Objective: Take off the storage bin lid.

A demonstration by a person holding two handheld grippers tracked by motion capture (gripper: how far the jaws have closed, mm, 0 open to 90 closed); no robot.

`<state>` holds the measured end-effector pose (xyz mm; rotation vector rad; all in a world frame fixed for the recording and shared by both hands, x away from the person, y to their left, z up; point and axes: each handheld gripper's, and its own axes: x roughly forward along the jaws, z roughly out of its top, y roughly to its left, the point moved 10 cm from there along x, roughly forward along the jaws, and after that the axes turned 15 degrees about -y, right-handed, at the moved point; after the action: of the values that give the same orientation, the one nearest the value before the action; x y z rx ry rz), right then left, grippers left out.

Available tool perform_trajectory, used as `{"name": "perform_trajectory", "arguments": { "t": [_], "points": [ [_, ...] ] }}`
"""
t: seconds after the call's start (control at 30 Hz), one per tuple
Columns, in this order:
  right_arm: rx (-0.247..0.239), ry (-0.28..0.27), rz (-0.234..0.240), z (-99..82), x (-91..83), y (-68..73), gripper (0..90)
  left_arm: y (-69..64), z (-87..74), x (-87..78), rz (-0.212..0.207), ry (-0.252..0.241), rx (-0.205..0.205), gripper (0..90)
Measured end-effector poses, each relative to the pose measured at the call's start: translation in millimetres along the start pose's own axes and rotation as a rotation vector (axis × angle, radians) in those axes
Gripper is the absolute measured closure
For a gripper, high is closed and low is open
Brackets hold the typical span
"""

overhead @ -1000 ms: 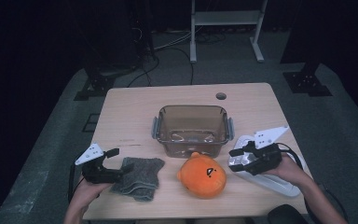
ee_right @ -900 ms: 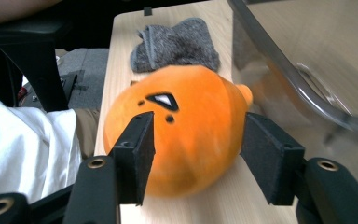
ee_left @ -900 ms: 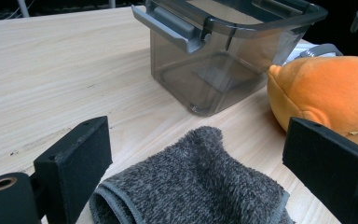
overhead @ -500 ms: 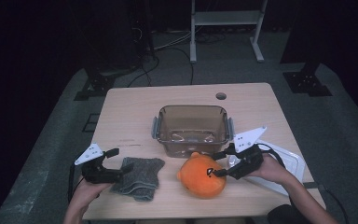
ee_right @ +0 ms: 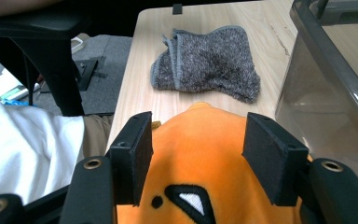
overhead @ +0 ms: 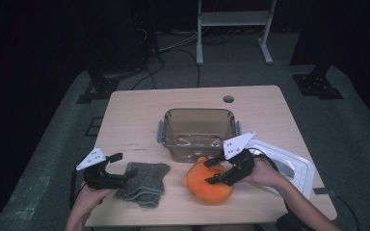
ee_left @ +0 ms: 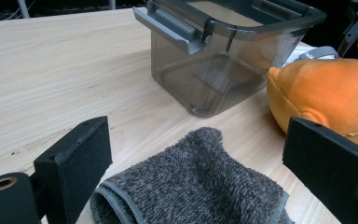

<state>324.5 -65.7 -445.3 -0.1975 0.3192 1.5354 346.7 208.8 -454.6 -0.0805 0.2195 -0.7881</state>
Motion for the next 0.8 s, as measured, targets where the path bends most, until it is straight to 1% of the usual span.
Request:
{"name": "perform_trajectory", "arguments": {
  "t": [0.1,0.23,0.43,0.6,0.67,0.8],
  "points": [
    [-0.005,0.002,-0.002,-1.3,2.6,-1.1,41.0,-0.5,-0.2,0.4,-0.002,0.0,0.0,7.1],
    [0.002,-0.003,-0.01,-1.4,4.6,-2.3,41.0,-1.0,-1.6,1.1,-0.005,0.007,0.0,7.2],
    [0.005,-0.01,-0.031,-0.2,4.9,-5.9,41.1,-1.4,-1.7,1.7,-0.005,0.006,0.001,7.1],
    [-0.005,0.021,-0.059,-8.4,6.3,-8.7,41.4,-1.6,-2.4,1.9,-0.007,0.01,0.006,7.1],
    [0.0,0.018,-0.064,-11.9,6.9,-8.6,40.9,-1.6,-2.8,2.1,-0.006,0.01,0.004,7.1],
    [0.012,0.015,-0.099,-17.8,4.5,-10.7,37.4,-2.5,-3.5,2.4,-0.008,0.013,0.001,7.1]
  ]
}}
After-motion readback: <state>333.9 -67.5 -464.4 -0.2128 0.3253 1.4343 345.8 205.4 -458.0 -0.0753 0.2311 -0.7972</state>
